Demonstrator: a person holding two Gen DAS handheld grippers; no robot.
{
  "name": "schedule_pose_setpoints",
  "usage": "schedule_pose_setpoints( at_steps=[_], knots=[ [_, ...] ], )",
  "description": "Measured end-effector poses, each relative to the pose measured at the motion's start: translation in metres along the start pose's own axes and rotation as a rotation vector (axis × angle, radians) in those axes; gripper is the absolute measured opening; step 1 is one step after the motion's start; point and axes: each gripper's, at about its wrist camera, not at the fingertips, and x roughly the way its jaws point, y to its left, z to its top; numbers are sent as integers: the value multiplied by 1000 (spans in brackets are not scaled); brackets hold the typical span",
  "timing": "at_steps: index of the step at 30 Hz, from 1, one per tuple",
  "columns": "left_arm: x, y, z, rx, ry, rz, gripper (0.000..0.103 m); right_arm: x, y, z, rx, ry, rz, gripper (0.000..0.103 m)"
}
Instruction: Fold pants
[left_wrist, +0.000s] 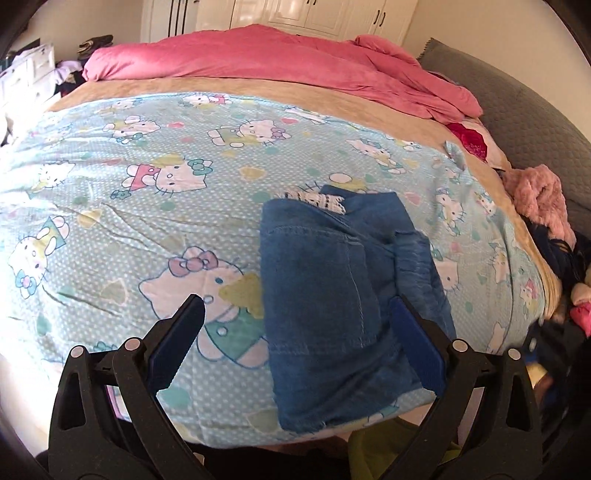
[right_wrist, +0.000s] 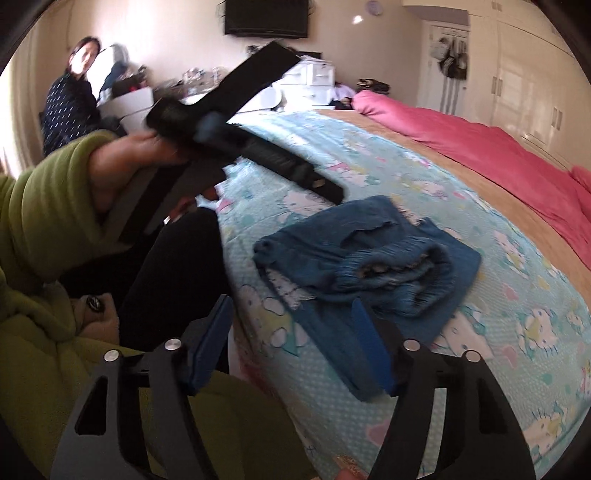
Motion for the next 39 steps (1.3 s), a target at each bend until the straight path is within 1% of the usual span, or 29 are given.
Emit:
schedule_pose_setpoints(
  at_steps=[1,3,4,5,6,7,8,9,11,13,14,15,16,18,19,20,22,23,25,27,29,30,32,34,35,36,37,38,39],
  knots=[
    [2,1,3,0,2,-16,93,4,5,2,-20,1,4,61],
    [10,2,10,0,24,-40,77,14,12,9,-62,1,21,53],
    [14,1,12,4,39,-58,62,21,13,13,-89,3,25,52],
    [20,1,14,2,53,-75,50,26,14,16,-108,7,21,49],
    [25,0,16,-5,67,-88,46,33,15,19,-128,18,3,46],
    [30,0,16,-7,77,-98,36,38,15,22,-143,30,-9,46],
    [34,-1,16,-5,84,-106,29,46,15,25,-161,47,-15,45],
    [39,-2,16,0,91,-110,27,54,14,28,-177,58,-19,43],
    [48,-4,14,6,104,-105,27,69,15,31,-216,75,-47,41],
    [58,-4,12,12,116,-89,27,89,15,32,-255,109,-98,20],
    [61,-4,12,11,121,-84,27,95,14,33,-250,132,-87,4],
    [64,-3,11,10,125,-78,27,96,14,34,-233,141,-60,4],
    [66,-2,11,7,127,-77,27,90,16,35,-220,126,-20,4],
    [66,-1,10,5,124,-81,27,78,19,33,-228,121,51,3],
    [66,-1,10,9,123,-82,27,75,21,31,-234,129,69,3],
    [67,-1,9,14,121,-83,27,76,24,25,-254,147,70,3],
    [68,-2,10,21,112,-78,27,87,25,14,-260,183,39,3],
    [68,-3,10,23,108,-78,28,95,20,9,-226,203,38,3],
    [67,-3,8,25,100,-74,28,100,10,6,-150,196,62,3],
    [60,-4,4,31,82,-64,33,93,0,9,-65,182,109,11],
    [51,-4,2,37,56,-58,49,76,-1,16,-18,143,159,20],
    [45,-4,0,47,44,-45,52,67,-4,19,-11,125,169,22],
    [38,-5,-3,68,28,-14,53,47,-10,25,0,76,173,23],
    [30,-5,-8,79,10,11,54,23,-25,32,34,9,150,27],
    [26,-6,-11,83,3,19,55,15,-31,36,52,-20,126,38],
    [22,-7,-15,90,-4,22,55,6,-42,38,76,-50,86,52],
    [20,-9,-18,100,-5,27,55,0,-51,41,103,-70,44,55],
    [19,-11,-22,108,-1,30,55,0,-66,48,141,-75,-8,55],
    [17,-13,-26,118,4,31,55,3,-78,53,167,-69,-40,55]
  ],
)
